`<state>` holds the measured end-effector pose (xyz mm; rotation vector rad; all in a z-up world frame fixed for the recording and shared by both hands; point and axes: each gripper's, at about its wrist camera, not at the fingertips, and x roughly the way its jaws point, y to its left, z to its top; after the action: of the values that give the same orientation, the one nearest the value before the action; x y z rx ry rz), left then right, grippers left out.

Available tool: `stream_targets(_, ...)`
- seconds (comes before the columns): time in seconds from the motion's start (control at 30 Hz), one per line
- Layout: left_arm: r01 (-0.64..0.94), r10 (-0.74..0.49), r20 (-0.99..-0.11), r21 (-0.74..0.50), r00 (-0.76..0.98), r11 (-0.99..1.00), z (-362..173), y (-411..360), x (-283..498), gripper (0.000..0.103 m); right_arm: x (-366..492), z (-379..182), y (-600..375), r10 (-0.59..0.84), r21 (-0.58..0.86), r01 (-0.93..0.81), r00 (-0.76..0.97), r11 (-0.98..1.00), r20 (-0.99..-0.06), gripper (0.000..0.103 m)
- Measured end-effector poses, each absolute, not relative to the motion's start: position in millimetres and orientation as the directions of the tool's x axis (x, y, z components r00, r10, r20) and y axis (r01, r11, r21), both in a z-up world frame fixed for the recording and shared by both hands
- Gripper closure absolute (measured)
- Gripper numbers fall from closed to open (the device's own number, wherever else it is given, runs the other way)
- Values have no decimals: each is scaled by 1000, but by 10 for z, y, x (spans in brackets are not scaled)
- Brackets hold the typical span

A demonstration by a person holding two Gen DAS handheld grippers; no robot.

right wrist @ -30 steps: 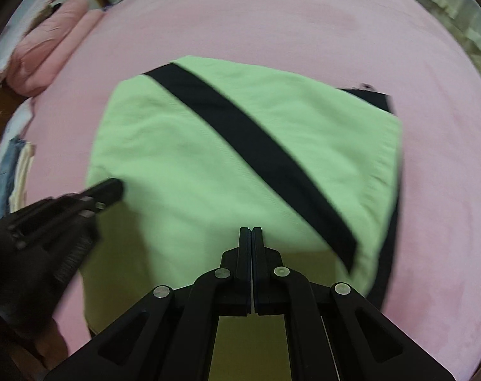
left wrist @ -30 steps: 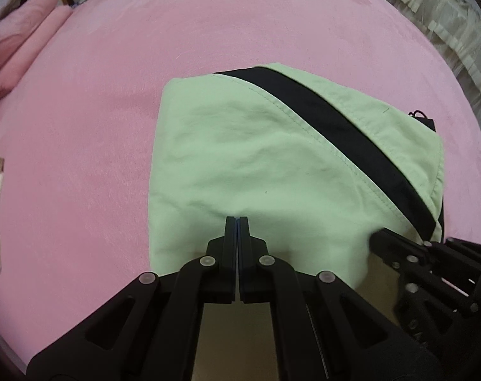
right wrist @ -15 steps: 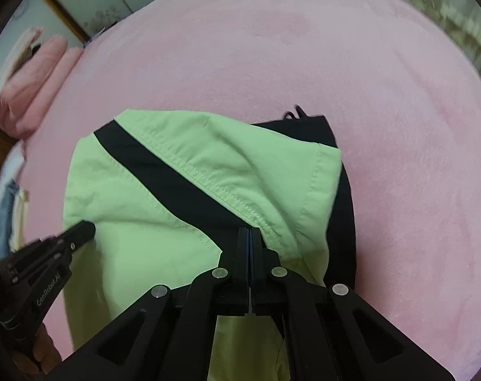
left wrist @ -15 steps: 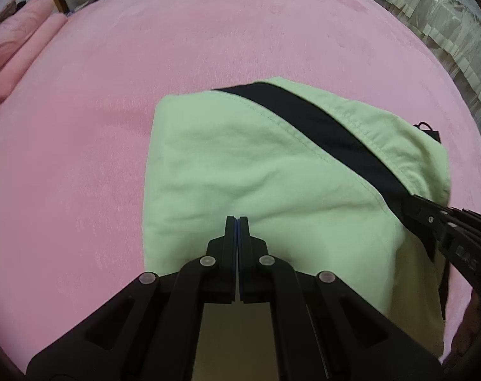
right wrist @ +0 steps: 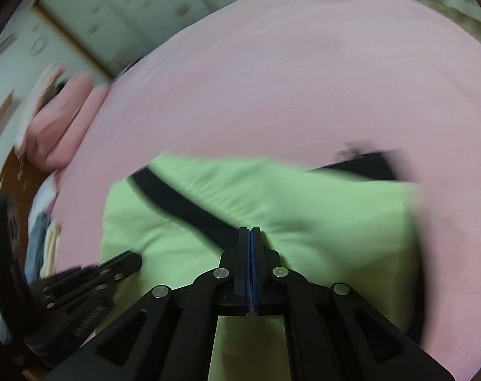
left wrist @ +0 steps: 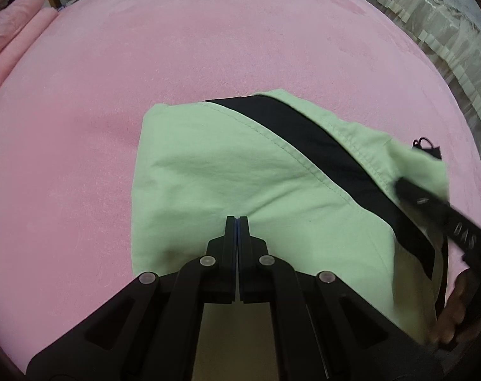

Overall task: Fold large clothes
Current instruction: 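Smooth the green bundle surface with both grippers pressing and sliding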

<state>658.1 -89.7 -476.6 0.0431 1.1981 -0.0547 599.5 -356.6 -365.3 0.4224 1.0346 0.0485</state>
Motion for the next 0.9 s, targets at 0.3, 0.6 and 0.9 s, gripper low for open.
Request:
stream_targets(0.3, 64, 7, -924, 34, 382, 997, -4734, -901, 6582, 103, 5679, -3375, -3548, 402, 516, 45, 570, 855, -716, 103)
stream_targets(0.6, 75, -37, -937, -11, 347, 997, -4677, -745, 6422, 103, 5315, -3669, -3941, 252, 410, 281, 462, 868, -850, 103)
stream_targets(0.9, 27, -62, -952, -56, 299, 998, -4556, -714, 5649, 103, 5103, -3521, -3798, 305, 390, 192, 358, 901, -882, 102)
